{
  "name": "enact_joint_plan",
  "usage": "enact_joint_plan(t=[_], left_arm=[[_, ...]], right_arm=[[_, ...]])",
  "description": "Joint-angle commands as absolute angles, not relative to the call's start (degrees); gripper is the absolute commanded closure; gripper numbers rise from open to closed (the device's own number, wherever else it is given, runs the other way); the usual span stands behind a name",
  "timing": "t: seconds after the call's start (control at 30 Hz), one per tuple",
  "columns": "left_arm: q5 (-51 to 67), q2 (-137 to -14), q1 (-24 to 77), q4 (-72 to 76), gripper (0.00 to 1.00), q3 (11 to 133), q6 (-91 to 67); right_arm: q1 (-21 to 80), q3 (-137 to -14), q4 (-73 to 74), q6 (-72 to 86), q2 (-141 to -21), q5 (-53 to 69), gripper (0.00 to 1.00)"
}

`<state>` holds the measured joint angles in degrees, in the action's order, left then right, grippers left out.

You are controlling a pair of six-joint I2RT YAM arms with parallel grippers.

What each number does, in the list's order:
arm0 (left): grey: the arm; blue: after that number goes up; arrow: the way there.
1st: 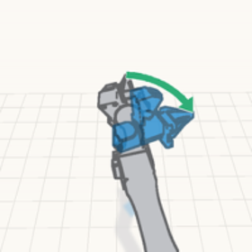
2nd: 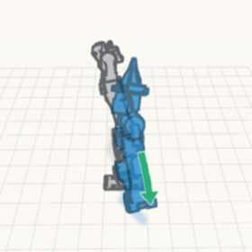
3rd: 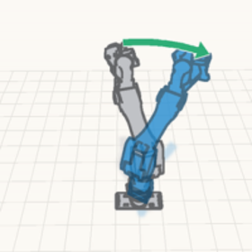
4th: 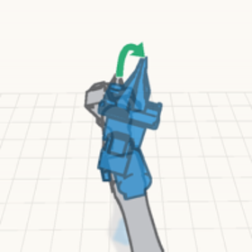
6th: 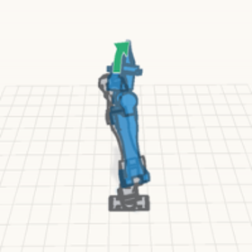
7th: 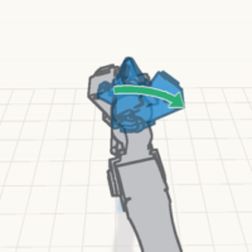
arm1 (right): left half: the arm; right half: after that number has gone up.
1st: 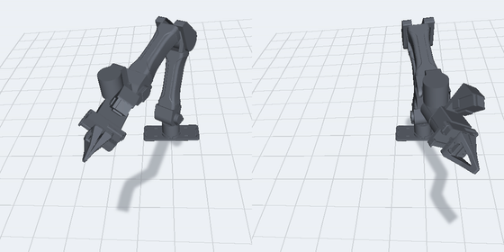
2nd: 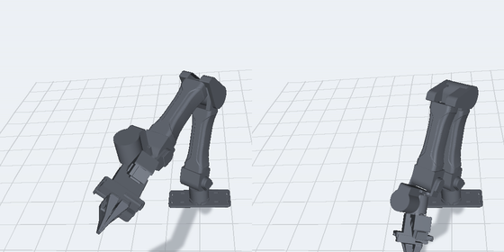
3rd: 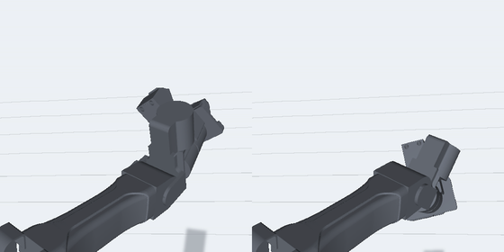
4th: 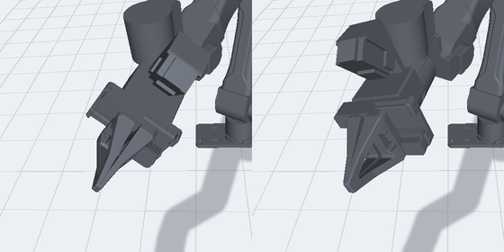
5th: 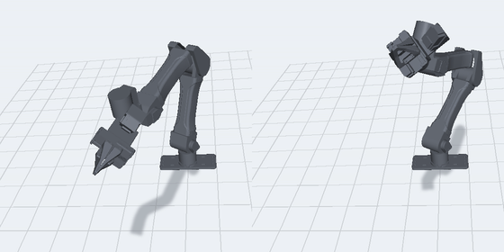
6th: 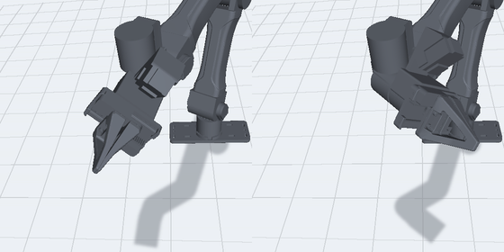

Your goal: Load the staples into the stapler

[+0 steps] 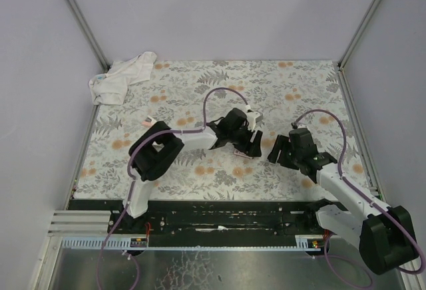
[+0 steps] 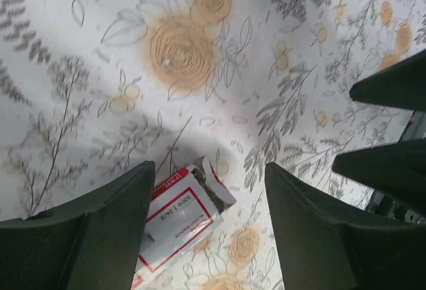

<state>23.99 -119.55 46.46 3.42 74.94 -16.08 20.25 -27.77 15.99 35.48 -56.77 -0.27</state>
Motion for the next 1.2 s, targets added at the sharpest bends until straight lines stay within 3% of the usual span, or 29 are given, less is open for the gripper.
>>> enact_joint_plan(t=[0.0,0.13,0.4,0.67,1.17], left_arm=[[20.61,-115.45,46.46,1.19,0.33,69.95,-14.05],[20.85,-111.96,46.53,0.75,0.32,66.54,-12.88],[19.83,-108.66,46.81,0.92,0.31,61.14,-9.87],[11.47,-107.76,49.93,0.64,0.31,59.68,-4.63],[2.15,-106.12,54.47,0.77,0.41,57.75,0.12]], right_arm=[[20.56,-28.01,12.81,36.39,-57.53,2.47,0.3],[20.56,-28.02,10.06,35.97,-59.64,6.41,0.31],[20.51,-30.48,3.91,35.58,-67.85,13.88,0.43],[19.72,-34.75,1.01,35.51,-75.43,17.56,0.54],[17.14,-34.66,-8.27,41.48,-85.36,23.71,0.61]])
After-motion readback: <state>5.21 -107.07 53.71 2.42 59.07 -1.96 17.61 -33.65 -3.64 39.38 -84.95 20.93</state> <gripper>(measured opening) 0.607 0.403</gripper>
